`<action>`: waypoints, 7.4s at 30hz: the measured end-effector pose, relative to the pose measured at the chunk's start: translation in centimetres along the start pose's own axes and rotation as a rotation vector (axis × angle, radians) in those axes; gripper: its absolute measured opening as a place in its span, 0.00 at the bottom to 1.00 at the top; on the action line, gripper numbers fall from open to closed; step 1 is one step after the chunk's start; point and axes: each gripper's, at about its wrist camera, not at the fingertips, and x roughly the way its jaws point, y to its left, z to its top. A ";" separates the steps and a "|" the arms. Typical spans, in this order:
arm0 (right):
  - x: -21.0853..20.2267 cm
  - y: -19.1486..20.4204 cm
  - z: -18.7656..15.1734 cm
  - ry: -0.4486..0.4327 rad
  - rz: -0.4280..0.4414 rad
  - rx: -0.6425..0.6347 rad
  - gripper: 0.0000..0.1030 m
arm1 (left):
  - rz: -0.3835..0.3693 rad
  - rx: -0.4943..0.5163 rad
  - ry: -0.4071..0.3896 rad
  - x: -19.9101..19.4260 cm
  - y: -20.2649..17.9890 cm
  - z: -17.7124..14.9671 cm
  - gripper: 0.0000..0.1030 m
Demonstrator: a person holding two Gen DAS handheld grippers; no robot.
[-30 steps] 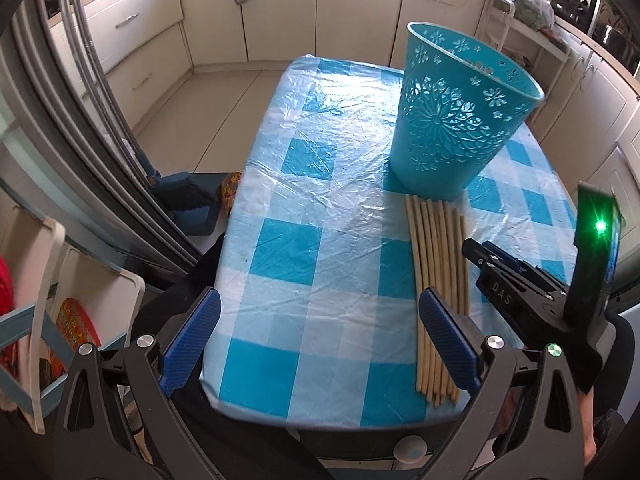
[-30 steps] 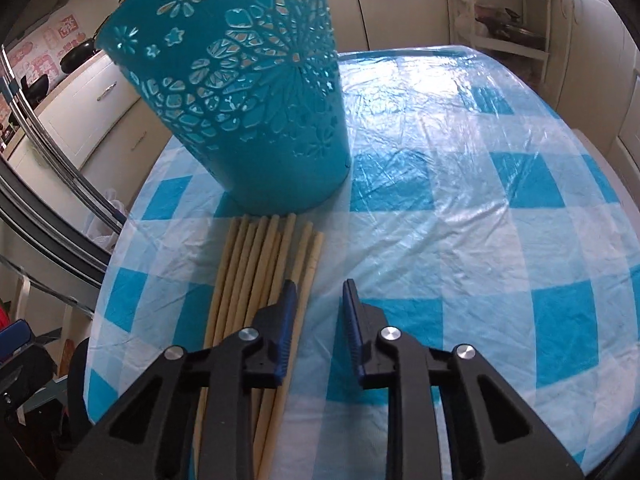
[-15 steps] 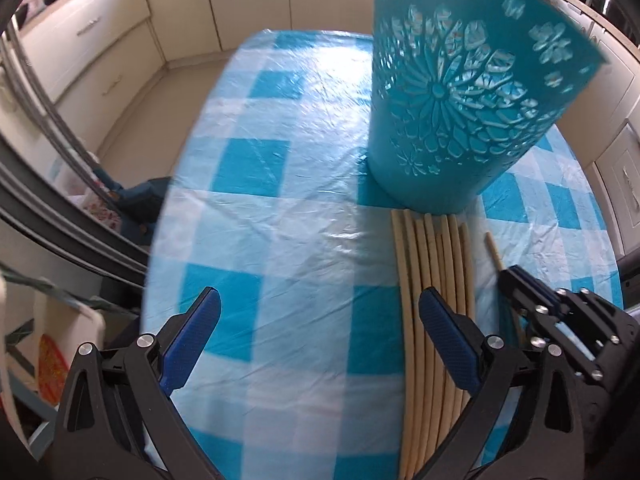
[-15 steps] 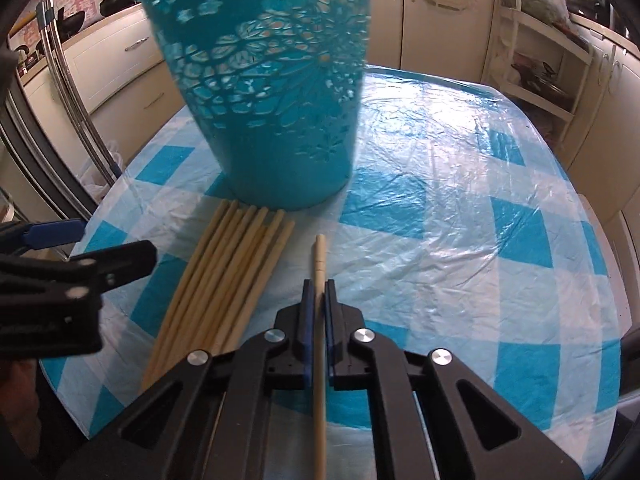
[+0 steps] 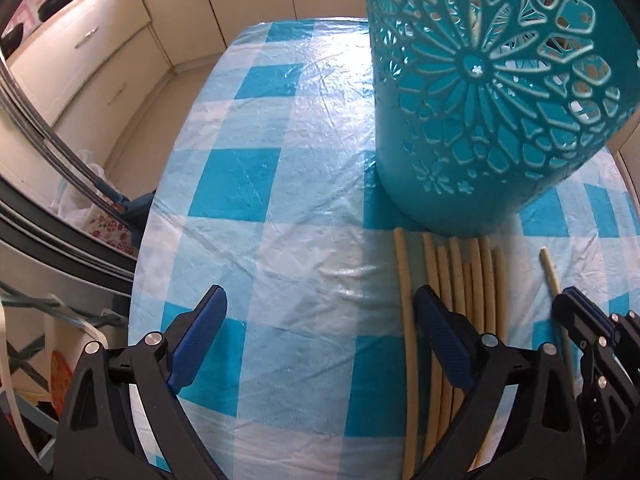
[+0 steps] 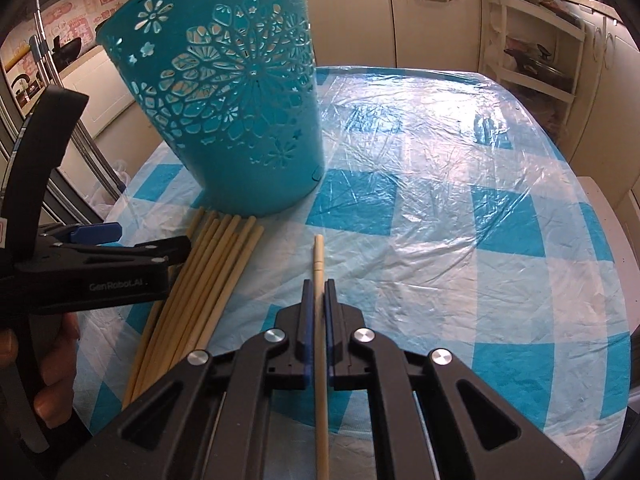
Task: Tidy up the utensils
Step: 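Drop a chopstick into the teal basket with the left tool while the right tool holds one, then lift the held chopstick with the right tool and release it into the basket, then return both tools to the chopsticks and grasp one chopstick with each tool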
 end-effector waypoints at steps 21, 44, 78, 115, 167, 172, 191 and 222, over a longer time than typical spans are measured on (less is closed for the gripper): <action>0.4 -2.2 0.0 -0.026 0.141 0.133 0.05 | -0.329 -0.055 -0.090 -7.0 4.7 -0.1 0.05; 0.2 -2.8 -0.2 -0.033 0.165 0.153 0.06 | -0.258 -0.184 -0.871 -20.5 0.0 12.7 0.05; -3.3 -2.2 1.0 0.015 0.065 0.106 0.05 | -0.164 -0.246 -0.428 -11.0 10.5 -1.3 0.75; -8.1 1.2 14.3 -0.516 0.060 0.203 0.21 | -0.232 -0.316 -0.373 -12.3 11.4 -6.1 0.82; -0.3 2.4 -1.0 -0.010 -0.013 0.012 0.07 | -0.186 -0.083 -0.186 -7.3 4.8 -5.9 0.88; -0.8 0.9 -1.9 -0.042 0.048 0.053 0.07 | -0.159 -0.045 -0.124 -4.0 2.5 -4.3 0.88; -0.9 -0.6 -1.8 -0.048 0.141 0.127 0.07 | -0.075 0.005 -0.082 -1.6 0.1 -1.6 0.88; 0.3 0.7 -0.1 0.006 0.059 0.015 0.07 | -0.196 0.136 -0.049 -1.2 -1.2 0.0 0.08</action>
